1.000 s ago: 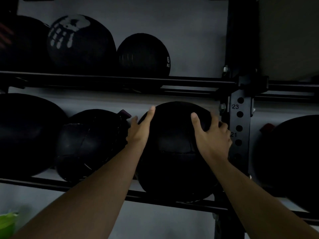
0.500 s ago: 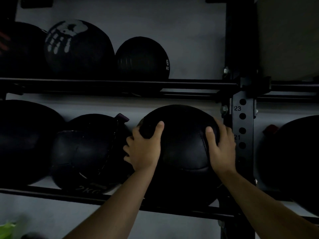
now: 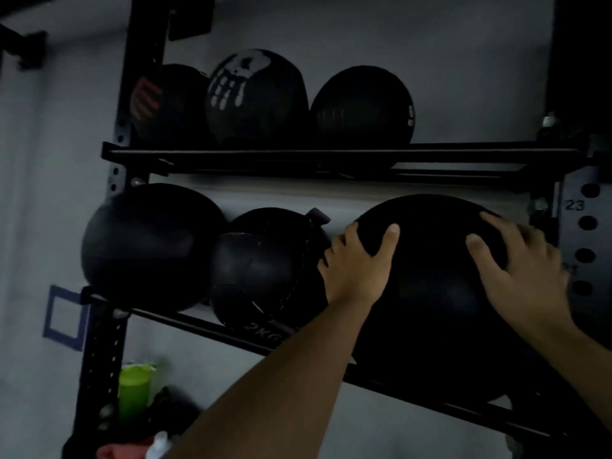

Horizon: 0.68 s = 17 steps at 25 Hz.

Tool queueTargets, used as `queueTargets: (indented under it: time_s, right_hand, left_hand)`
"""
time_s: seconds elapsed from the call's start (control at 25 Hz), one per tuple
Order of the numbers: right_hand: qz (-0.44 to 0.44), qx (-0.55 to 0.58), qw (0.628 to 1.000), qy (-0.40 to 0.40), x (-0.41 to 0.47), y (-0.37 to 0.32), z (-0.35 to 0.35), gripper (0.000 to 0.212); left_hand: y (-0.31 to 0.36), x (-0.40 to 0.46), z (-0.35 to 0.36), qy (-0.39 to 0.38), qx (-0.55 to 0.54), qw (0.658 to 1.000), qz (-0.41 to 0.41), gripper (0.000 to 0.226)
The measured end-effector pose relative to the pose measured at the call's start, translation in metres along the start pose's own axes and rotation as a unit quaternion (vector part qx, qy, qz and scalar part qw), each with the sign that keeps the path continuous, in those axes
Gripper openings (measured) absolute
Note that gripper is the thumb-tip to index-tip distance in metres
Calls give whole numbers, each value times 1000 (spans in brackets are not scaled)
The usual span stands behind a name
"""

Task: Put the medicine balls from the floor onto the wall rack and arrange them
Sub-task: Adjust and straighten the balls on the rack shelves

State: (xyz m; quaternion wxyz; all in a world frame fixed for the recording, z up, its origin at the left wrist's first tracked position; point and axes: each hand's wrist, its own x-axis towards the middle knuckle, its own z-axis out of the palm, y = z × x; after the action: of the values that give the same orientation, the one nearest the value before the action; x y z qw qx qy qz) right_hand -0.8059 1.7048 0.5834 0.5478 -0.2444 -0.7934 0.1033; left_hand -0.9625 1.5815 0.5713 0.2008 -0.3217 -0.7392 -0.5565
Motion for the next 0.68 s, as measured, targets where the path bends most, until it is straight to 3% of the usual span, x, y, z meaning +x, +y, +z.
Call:
queueTargets:
  time_s: [0.16,0.24,0.36,0.52,0.68]
  right_hand:
    - [-69,-24,997,41,-1,-66,19,51]
    - [-111,-18,993,18,-3,-108,49,44]
    - [-88,59,993,-53,-18,-164,103,45]
    - [-6,81,985,-150,-39,-213,183,61]
    - [46,12,991,-122,-57,-235,242,88]
  left_hand:
    - [-30,30,-53,23,116,991,70,65]
    - [-56,53,-93,60,143,987,45,64]
    - [-110,91,-160,67,160,985,-5,72]
    - [-172,133,-211,-7,100,995,-13,77]
    - [-204,163,-205,-132,-11,991,6,81]
